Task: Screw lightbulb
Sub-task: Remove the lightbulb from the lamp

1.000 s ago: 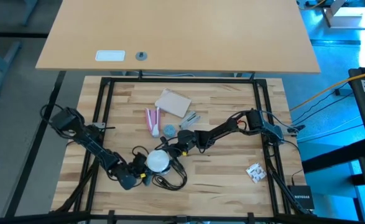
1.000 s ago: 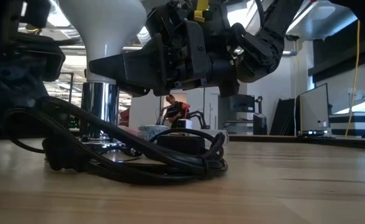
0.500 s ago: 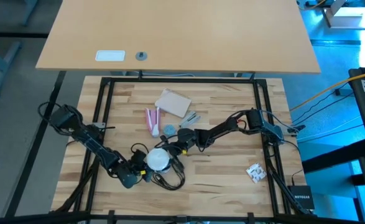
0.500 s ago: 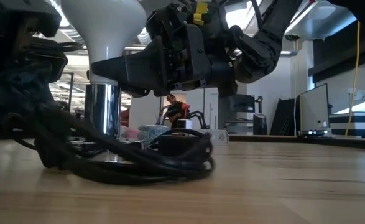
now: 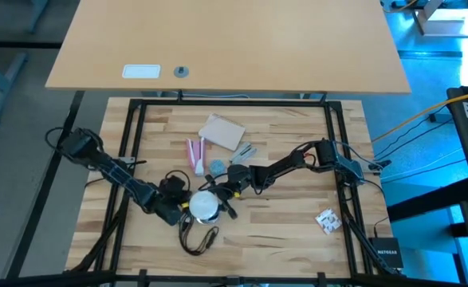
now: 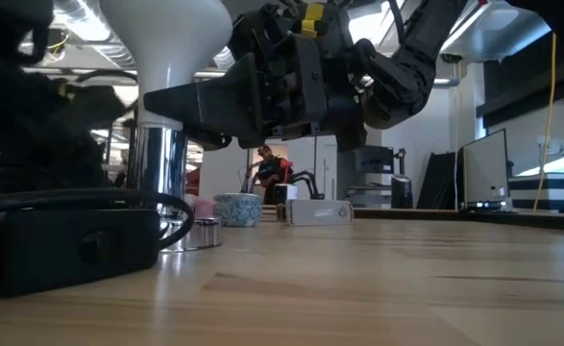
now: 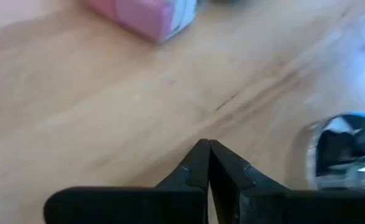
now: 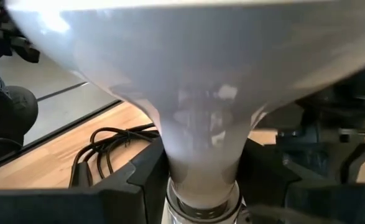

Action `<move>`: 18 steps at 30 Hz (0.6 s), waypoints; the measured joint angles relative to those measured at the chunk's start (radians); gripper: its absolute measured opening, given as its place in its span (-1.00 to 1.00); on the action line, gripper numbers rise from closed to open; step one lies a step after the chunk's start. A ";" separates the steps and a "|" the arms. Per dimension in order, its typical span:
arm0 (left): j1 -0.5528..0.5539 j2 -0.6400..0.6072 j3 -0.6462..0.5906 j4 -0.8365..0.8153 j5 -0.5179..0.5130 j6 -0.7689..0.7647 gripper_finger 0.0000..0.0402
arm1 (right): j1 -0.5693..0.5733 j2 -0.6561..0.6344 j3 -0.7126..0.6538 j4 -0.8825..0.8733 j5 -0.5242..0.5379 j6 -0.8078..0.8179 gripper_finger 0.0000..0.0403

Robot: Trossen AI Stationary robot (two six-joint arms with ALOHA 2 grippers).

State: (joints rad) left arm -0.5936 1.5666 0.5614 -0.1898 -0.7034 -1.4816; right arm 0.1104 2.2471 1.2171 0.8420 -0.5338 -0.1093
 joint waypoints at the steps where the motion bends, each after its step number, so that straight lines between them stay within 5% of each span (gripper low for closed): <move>1: 0.003 -0.012 0.002 0.001 -0.002 0.009 -1.00 | 0.000 0.000 0.000 0.000 0.000 0.000 -0.17; 12: -0.060 -0.287 0.006 0.032 0.004 0.131 -1.00 | 0.001 0.000 0.000 0.001 0.008 -0.001 -0.17; 18: -0.159 -0.309 0.007 0.158 0.036 0.123 -1.00 | 0.001 0.000 0.000 0.011 0.009 -0.001 -0.17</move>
State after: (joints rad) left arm -0.7531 1.2576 0.5686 -0.0317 -0.6678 -1.3586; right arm 0.1116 2.2475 1.2171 0.8532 -0.5252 -0.1100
